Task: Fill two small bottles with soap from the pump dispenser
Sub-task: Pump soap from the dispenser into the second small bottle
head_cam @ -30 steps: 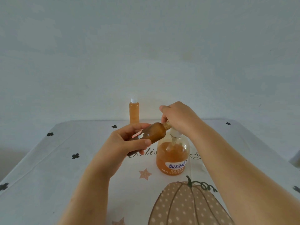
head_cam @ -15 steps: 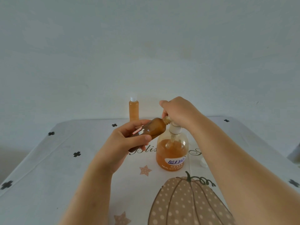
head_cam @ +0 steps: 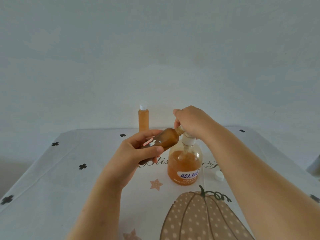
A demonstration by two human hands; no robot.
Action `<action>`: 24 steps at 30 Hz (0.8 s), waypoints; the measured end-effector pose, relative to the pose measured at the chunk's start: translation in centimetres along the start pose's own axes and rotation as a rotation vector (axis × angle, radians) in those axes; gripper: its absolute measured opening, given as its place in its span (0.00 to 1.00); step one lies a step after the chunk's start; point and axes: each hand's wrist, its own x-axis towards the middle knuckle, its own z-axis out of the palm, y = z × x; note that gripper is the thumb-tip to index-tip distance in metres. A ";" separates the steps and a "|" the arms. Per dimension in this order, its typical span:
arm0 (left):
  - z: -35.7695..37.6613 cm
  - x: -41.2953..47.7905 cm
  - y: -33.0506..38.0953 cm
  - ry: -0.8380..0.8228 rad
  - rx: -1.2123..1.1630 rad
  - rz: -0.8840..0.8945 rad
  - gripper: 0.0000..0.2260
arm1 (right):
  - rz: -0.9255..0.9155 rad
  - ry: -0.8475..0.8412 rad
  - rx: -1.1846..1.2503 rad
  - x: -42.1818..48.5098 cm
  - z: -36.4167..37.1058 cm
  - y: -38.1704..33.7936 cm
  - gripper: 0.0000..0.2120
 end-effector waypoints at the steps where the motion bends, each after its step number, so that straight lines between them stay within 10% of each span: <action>1: -0.1 0.1 0.0 0.000 -0.005 -0.008 0.22 | -0.006 0.002 -0.005 0.1 0.3 0.1 0.19; 24: 0.6 -0.3 0.6 0.003 -0.032 0.010 0.17 | 0.132 0.038 -0.011 0.4 -0.5 -0.9 0.21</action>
